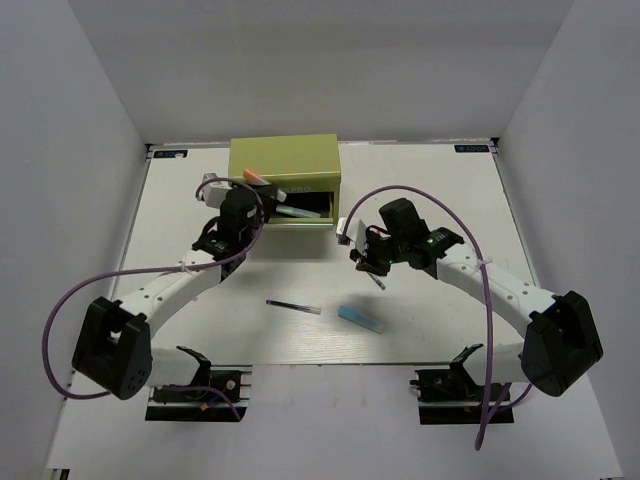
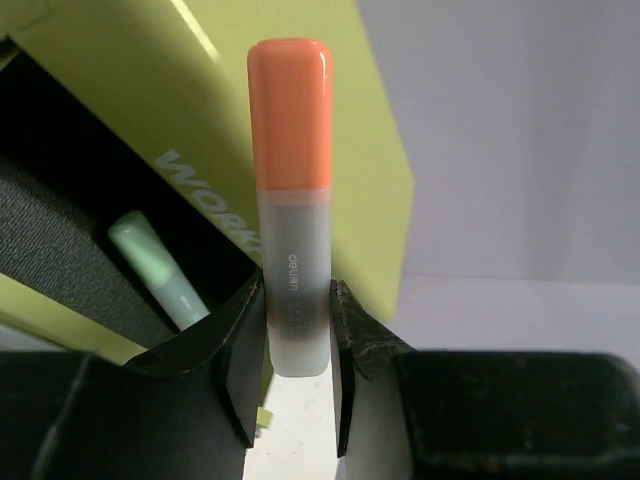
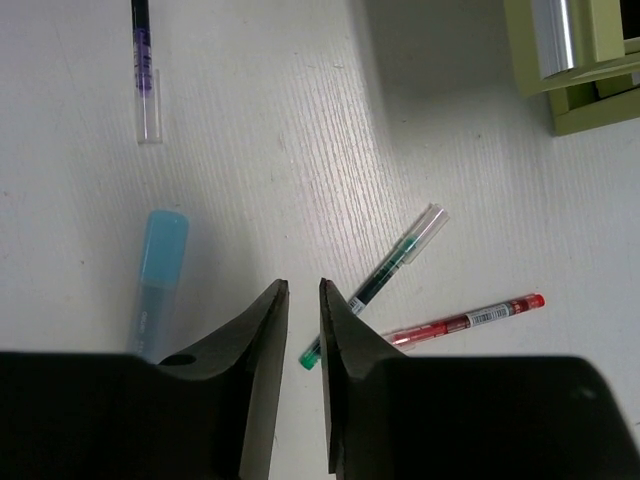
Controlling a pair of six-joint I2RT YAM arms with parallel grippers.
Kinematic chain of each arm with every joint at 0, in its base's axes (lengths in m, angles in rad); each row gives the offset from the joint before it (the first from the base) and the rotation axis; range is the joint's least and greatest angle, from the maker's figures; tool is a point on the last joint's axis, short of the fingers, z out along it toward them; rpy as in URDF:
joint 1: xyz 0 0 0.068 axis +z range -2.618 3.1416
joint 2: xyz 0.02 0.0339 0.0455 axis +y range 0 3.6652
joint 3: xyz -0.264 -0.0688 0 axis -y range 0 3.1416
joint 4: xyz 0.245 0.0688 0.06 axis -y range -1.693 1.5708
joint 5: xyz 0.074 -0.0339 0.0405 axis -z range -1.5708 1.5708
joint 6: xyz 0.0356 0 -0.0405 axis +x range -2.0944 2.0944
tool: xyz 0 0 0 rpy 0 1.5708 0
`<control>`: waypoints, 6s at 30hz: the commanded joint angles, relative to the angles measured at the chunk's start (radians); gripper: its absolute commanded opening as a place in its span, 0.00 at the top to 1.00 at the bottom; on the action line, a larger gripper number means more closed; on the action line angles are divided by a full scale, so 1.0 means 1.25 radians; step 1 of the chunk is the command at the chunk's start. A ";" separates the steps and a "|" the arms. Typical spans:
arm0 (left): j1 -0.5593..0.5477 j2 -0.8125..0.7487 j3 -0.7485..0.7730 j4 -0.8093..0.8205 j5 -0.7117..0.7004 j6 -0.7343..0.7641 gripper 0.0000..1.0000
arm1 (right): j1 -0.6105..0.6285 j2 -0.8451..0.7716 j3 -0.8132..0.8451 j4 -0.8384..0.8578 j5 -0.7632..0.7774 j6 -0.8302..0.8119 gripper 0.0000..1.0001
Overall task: Sort the stationery into containers
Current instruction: Place the pen in the drawer, then pick up the pen from the center of the board, then place the pen in the drawer, then close the drawer in the storage box.
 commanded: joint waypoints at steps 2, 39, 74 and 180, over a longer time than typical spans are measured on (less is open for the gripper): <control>-0.022 0.055 0.045 0.030 -0.043 -0.025 1.00 | -0.005 -0.018 -0.007 0.021 -0.004 0.009 0.74; -0.047 -0.291 -0.059 -0.408 0.138 0.222 0.18 | 0.082 0.178 -0.032 -0.046 -0.057 -0.022 0.37; -0.054 -0.487 -0.218 -0.588 0.120 0.176 0.14 | 0.176 0.066 0.078 0.043 0.143 -0.089 0.95; -0.042 -0.525 -0.379 -0.330 0.135 0.028 0.01 | 0.111 0.359 0.501 0.086 0.007 -0.020 0.53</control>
